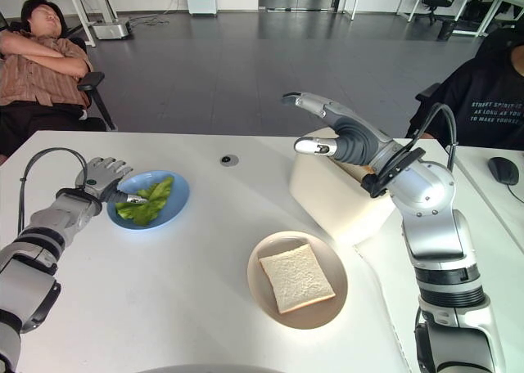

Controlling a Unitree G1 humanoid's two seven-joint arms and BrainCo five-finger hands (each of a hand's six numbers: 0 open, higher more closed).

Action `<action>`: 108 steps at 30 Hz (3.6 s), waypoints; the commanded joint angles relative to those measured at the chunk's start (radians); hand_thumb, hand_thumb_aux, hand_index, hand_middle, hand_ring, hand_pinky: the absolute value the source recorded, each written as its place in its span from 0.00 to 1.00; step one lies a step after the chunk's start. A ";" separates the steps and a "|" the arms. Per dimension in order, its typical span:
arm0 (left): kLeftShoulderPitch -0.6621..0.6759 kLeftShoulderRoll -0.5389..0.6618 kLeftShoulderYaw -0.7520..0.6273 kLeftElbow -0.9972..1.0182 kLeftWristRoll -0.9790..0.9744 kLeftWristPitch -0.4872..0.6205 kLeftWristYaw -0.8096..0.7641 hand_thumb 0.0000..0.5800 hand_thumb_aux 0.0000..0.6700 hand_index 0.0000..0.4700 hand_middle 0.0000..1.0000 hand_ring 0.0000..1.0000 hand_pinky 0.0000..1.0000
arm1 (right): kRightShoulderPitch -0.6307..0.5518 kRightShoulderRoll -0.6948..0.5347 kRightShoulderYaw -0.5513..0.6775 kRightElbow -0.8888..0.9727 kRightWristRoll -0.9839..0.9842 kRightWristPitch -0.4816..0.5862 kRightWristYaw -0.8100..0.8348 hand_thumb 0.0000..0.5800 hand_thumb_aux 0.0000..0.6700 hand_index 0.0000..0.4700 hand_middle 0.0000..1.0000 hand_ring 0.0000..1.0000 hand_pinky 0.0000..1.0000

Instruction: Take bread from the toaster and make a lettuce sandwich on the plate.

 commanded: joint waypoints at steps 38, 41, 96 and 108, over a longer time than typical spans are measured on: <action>0.193 0.146 0.198 -0.567 -0.456 -0.159 -0.490 1.00 1.00 1.00 0.00 0.00 0.00 | -0.015 0.034 0.028 0.075 -0.064 -0.014 -0.004 0.00 0.00 0.00 0.00 0.00 0.00; 0.214 0.151 0.217 -0.613 -0.457 -0.134 -0.521 1.00 1.00 1.00 0.00 0.00 0.00 | -0.015 0.034 0.029 0.077 -0.064 -0.013 -0.006 0.00 0.00 0.00 0.00 0.00 0.00; 0.363 0.163 0.293 -1.307 -0.203 0.075 -0.500 1.00 1.00 1.00 0.00 0.00 0.00 | 0.013 0.029 0.019 0.075 -0.085 -0.014 -0.018 0.00 0.00 0.00 0.00 0.00 0.00; 0.368 -0.268 -0.039 -1.222 -0.039 0.003 -0.423 1.00 1.00 1.00 0.00 0.00 0.00 | -0.011 0.006 -0.046 0.108 -0.098 0.018 -0.063 0.00 0.00 0.00 0.00 0.00 0.00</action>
